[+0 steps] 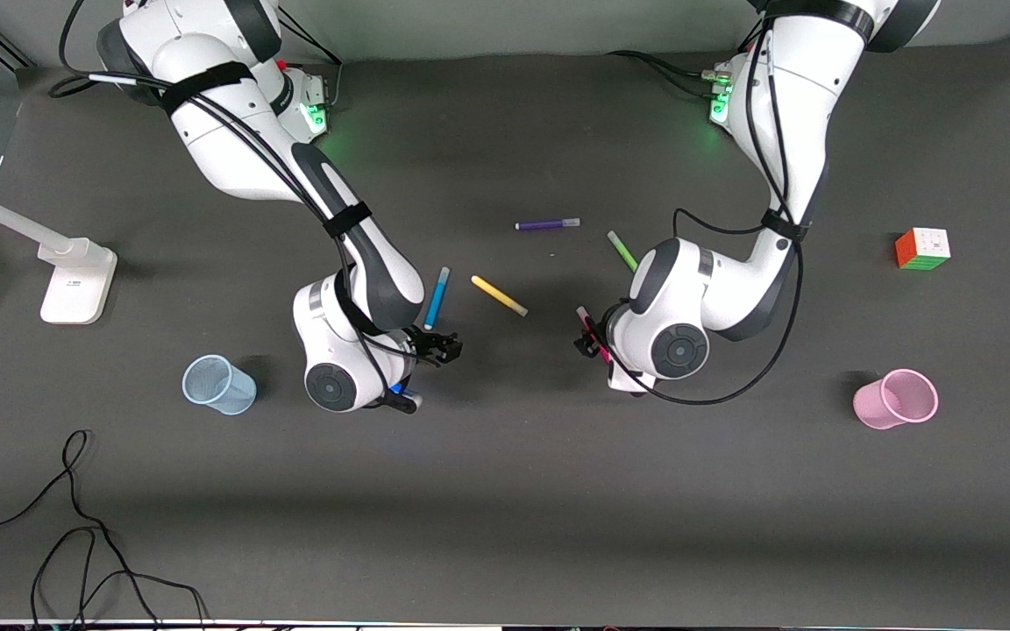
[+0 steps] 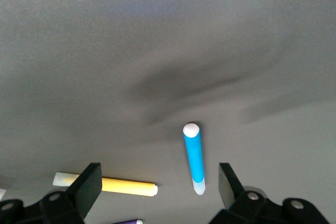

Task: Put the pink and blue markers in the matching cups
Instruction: 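Grasp the blue marker with the right gripper while the left gripper grasps the pink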

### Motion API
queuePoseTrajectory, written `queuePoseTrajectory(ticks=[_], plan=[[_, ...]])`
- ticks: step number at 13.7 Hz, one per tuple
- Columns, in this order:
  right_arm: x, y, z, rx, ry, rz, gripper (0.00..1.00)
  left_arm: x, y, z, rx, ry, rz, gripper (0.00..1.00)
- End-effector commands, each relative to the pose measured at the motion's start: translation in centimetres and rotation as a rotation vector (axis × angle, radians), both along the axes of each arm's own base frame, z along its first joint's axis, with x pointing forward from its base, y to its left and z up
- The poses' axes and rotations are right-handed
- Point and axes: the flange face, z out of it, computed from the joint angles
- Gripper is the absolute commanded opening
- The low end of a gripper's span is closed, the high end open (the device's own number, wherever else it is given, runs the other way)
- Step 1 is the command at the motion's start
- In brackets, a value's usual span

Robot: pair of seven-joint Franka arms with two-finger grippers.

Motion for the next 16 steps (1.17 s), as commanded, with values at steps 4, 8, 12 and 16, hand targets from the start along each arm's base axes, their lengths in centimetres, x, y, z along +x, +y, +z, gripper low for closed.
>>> queuePoseTrajectory(ticks=[4, 8, 12, 16], plan=[[0.0, 0.8, -1.1, -0.002, 0.034, -0.025, 0.98, -0.6, -1.5, -1.7, 0.002, -0.004, 0.053, 0.86], [-0.5, 1.3, -2.2, 0.005, 0.054, -0.025, 0.98, -2.3, -2.0, -4.4, 0.011, -0.04, 0.058, 0.82], [-1.3, 1.4, -4.0, -0.009, 0.079, -0.014, 0.96, -2.6, -1.9, -4.8, 0.015, -0.036, 0.053, 0.54], [-1.7, 1.2, -4.8, -0.015, 0.094, -0.008, 0.84, -3.0, -2.0, -5.2, 0.018, -0.034, 0.048, 0.36]])
